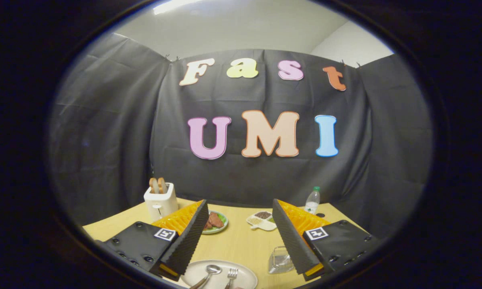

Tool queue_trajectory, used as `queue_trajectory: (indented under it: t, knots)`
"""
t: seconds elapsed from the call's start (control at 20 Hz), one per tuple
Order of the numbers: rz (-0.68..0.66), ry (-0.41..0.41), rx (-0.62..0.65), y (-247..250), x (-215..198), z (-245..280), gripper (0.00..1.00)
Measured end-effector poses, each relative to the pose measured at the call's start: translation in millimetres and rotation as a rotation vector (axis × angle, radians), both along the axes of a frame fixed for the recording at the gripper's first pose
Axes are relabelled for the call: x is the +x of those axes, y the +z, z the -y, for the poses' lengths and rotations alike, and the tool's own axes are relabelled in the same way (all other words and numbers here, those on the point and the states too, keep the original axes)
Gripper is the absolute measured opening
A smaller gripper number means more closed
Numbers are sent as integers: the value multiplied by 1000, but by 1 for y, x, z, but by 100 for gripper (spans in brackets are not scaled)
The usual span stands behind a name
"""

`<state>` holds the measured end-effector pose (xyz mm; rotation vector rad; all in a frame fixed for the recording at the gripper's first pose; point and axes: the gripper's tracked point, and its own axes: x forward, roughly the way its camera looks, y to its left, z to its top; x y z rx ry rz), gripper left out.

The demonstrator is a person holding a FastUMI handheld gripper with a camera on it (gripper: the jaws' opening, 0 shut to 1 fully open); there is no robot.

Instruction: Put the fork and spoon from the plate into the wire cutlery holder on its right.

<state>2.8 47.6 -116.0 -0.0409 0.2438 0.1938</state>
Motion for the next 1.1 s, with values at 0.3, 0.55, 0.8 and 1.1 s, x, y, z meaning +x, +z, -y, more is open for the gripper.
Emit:
queue_trajectory:
  t: [0.3,0.55,0.8,1.1]
  knots:
    - [-143,16,-11,-54,-4,0,100]
    - [-279,24,-14,-102,-12,2,100]
    - [-403,44,-75,-150,-26,4,100]
    - [-530,69,-101,-200,-45,2,100]
